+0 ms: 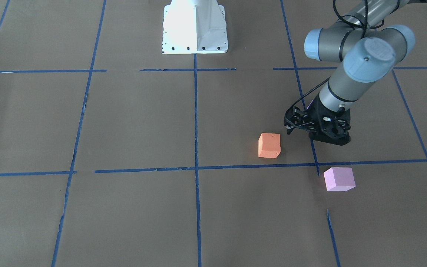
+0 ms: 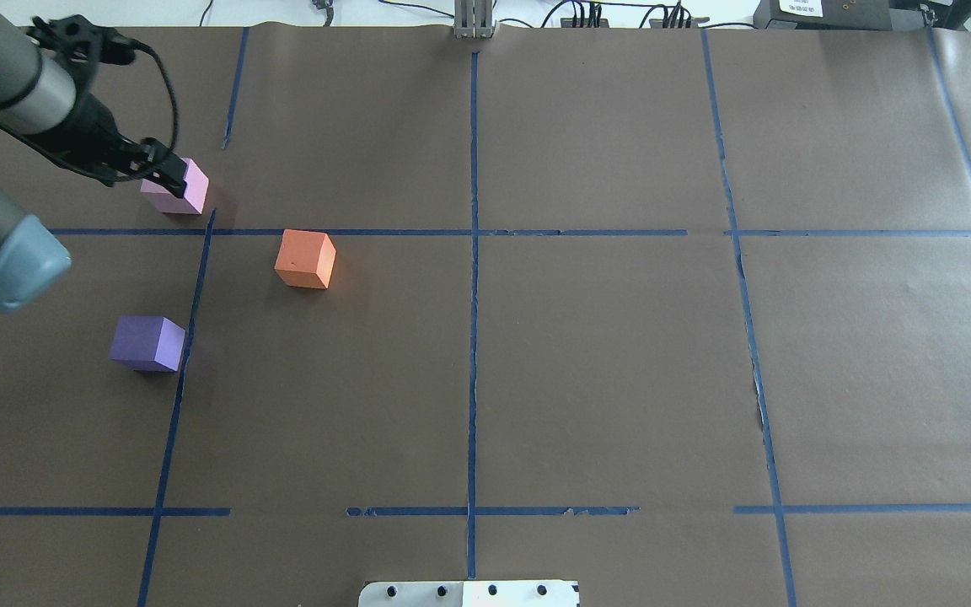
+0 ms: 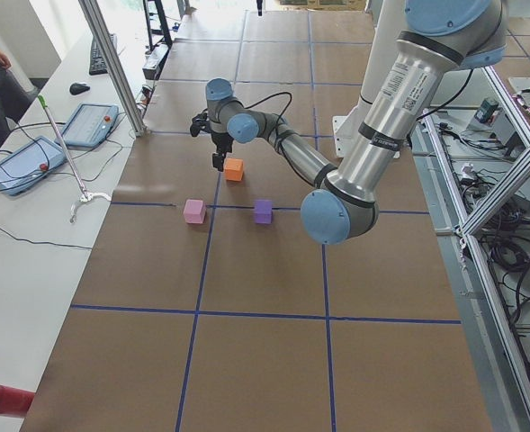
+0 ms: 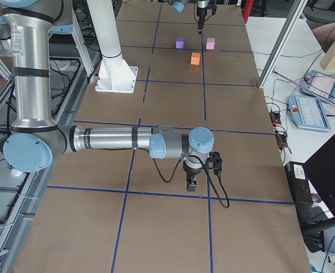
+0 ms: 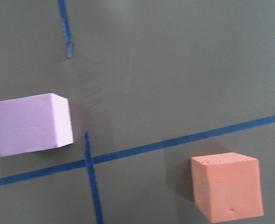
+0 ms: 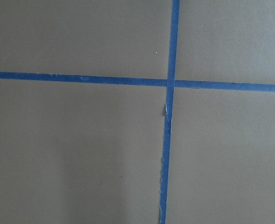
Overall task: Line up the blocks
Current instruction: 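Reach the left gripper down over the orange cube and grasp it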
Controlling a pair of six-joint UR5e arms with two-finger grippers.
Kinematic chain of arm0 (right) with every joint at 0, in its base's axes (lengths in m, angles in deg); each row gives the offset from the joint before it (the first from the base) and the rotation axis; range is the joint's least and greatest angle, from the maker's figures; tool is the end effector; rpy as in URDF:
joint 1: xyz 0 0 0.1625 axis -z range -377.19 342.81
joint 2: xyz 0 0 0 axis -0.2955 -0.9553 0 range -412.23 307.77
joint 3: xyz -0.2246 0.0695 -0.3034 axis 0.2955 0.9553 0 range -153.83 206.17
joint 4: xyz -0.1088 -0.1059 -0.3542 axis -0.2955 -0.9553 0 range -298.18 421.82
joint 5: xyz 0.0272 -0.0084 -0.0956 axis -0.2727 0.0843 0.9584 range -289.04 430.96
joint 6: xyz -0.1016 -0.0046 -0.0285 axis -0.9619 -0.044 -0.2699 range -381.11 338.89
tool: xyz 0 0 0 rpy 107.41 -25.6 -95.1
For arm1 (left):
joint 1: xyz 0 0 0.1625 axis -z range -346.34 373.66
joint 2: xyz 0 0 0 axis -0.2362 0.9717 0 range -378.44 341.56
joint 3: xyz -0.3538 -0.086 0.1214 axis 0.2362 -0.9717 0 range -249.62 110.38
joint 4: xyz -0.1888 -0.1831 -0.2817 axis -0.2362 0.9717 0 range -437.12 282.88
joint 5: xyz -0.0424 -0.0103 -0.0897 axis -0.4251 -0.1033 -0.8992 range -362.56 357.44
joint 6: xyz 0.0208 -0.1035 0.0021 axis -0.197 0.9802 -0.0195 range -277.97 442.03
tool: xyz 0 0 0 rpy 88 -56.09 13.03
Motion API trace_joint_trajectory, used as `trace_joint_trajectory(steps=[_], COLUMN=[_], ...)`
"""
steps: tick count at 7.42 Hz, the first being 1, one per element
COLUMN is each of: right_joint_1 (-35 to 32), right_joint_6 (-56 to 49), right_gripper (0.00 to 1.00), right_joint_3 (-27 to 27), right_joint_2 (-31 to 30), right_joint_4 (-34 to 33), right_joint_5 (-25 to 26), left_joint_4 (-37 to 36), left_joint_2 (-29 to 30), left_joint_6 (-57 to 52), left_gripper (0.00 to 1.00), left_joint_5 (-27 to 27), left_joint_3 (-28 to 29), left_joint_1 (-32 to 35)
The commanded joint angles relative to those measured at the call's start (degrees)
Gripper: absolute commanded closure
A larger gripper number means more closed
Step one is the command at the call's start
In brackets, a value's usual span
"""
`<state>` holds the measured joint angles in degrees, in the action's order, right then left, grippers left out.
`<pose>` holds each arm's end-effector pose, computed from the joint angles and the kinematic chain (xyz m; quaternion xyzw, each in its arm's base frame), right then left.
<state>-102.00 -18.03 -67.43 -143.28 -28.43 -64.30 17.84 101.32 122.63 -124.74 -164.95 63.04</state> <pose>0.0167 -0.4602 0.6004 -0.0092 -0.3850 -0.0247 0.9225 0.3453 -0.5209 0.2920 0.0803 0.4119 0.0951 0.9027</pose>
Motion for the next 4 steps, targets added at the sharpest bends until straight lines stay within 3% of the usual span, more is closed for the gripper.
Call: trace_joint_trajectory(steps=[1, 4], right_joint_1=[0.0, 0.0], right_joint_6=[0.0, 0.0], right_gripper=[0.0, 0.0], right_joint_3=[0.0, 0.0], right_joint_2=[0.0, 0.0], right_joint_4=[0.1, 0.1], right_joint_5=[0.0, 0.0], left_joint_4=[0.3, 3.6], left_joint_2=[2.6, 2.5], left_joint_6=[2.8, 6.0], left_gripper=[0.0, 0.01], left_joint_5=[1.8, 1.7], left_joint_3=[2.2, 4.7], left_joint_1=[-4.4, -4.8])
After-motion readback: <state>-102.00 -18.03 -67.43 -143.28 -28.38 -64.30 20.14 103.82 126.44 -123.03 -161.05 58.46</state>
